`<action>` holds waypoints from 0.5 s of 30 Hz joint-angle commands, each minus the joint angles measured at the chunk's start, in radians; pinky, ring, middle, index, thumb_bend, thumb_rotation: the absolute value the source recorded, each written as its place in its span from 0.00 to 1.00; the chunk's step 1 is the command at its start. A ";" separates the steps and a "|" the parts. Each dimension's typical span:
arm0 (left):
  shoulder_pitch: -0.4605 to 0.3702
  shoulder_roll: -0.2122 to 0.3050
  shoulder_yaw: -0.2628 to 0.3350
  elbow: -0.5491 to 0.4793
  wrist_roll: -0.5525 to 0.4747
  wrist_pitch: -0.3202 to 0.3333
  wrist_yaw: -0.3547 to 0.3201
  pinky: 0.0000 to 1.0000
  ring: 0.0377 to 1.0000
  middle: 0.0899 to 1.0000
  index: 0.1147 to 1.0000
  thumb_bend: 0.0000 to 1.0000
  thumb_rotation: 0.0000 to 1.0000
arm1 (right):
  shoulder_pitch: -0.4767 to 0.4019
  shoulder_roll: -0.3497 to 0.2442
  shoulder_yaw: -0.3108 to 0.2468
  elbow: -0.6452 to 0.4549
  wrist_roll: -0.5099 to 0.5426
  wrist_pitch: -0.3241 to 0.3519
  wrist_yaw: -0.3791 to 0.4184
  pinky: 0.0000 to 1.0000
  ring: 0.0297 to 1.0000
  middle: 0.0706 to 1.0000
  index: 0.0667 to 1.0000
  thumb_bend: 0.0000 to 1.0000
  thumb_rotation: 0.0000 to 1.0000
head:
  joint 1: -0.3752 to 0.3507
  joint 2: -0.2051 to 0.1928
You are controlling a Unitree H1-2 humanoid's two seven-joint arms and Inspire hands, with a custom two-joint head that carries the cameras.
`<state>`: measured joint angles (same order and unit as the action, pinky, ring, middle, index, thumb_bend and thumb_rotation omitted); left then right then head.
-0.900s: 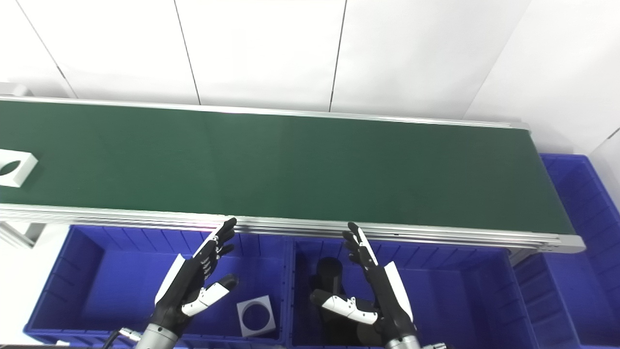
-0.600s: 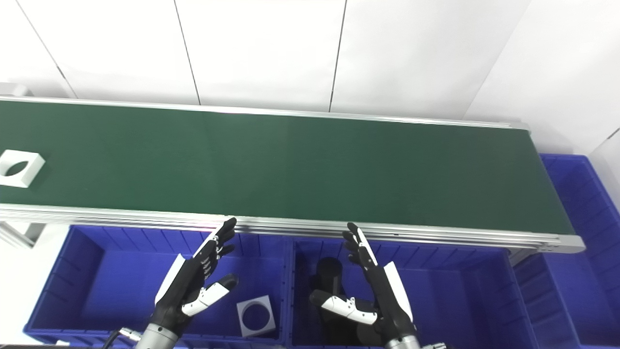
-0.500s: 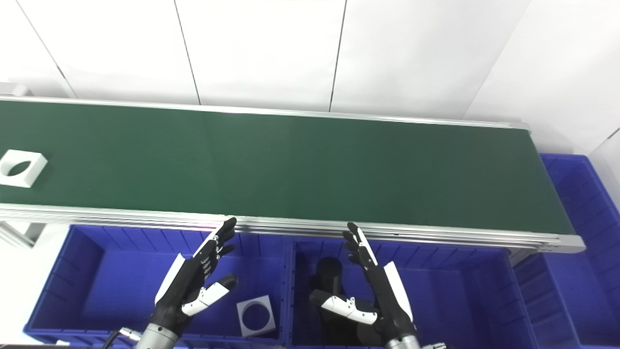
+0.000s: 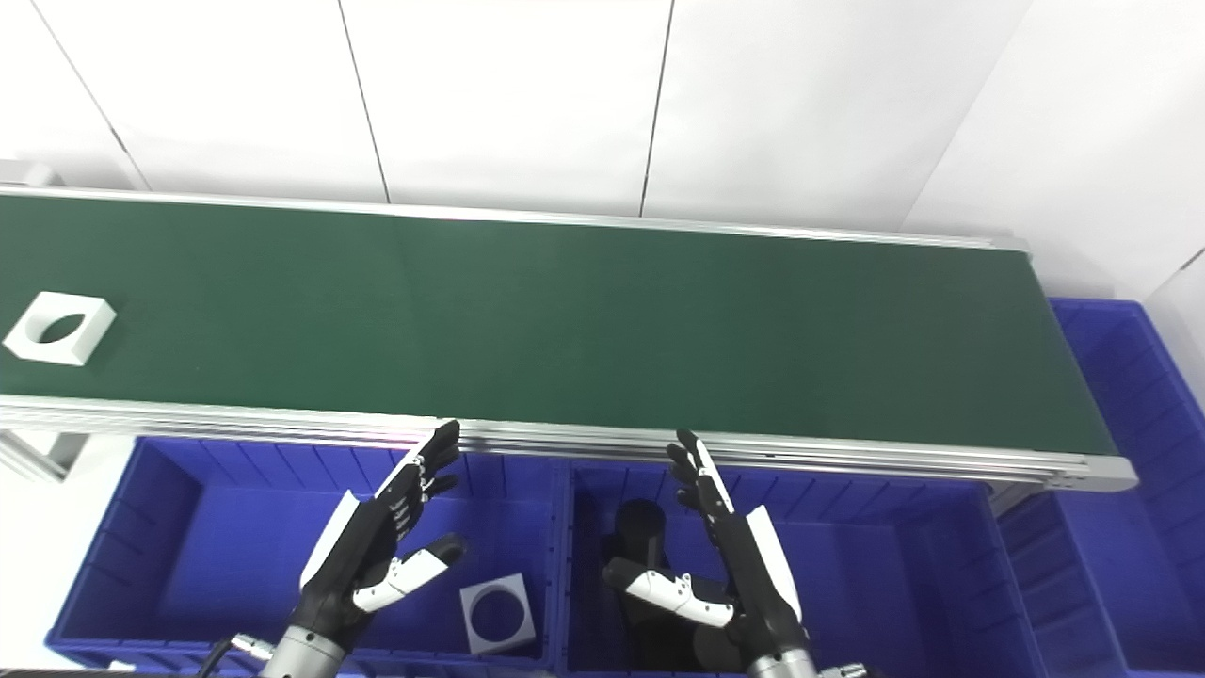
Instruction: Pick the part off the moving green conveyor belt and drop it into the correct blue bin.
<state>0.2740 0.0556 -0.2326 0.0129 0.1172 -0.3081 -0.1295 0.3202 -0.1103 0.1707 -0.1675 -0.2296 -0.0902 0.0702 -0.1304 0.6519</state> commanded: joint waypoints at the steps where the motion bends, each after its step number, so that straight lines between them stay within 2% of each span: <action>1: -0.014 0.006 0.001 -0.043 -0.004 -0.008 -0.005 0.90 0.96 0.97 0.94 0.83 0.77 | -0.009 0.004 0.001 -0.015 0.005 -0.061 -0.010 0.88 0.93 0.94 1.00 0.86 0.79 | 0.000 0.000; 3: -0.015 0.006 0.003 -0.043 -0.016 -0.008 -0.009 0.91 0.96 0.97 0.94 0.80 0.85 | -0.006 0.003 0.001 -0.019 0.022 -0.045 0.000 0.90 0.94 0.95 1.00 0.81 0.92 | -0.002 0.001; 6: -0.016 0.003 0.007 -0.034 -0.037 -0.018 -0.012 0.91 0.96 0.97 0.94 0.77 0.89 | -0.005 0.009 -0.005 -0.012 0.075 -0.045 0.011 0.92 0.95 0.95 0.99 0.75 0.98 | -0.006 0.000; 7: -0.016 0.002 0.008 -0.033 -0.041 -0.019 -0.012 0.92 0.96 0.97 0.94 0.75 0.90 | -0.006 0.010 -0.006 -0.009 0.088 -0.050 0.012 0.93 0.95 0.95 0.99 0.71 0.99 | -0.006 0.000; 9: -0.015 0.002 0.008 -0.035 -0.046 -0.016 -0.013 0.92 0.96 0.97 0.94 0.74 0.90 | -0.006 0.012 -0.005 -0.006 0.101 -0.053 0.011 0.94 0.95 0.95 0.98 0.68 1.00 | -0.008 0.000; 15: -0.019 0.010 0.014 -0.036 -0.059 -0.018 -0.019 0.92 0.95 0.97 0.93 0.74 0.89 | 0.001 0.026 0.005 -0.029 0.092 -0.026 0.004 0.95 0.95 0.94 0.98 0.69 1.00 | -0.035 0.008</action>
<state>0.2689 0.0595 -0.2236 0.0085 0.0688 -0.3063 -0.1434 0.3221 -0.0944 0.1714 -0.1590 -0.1373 -0.0901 0.0763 -0.1657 0.6611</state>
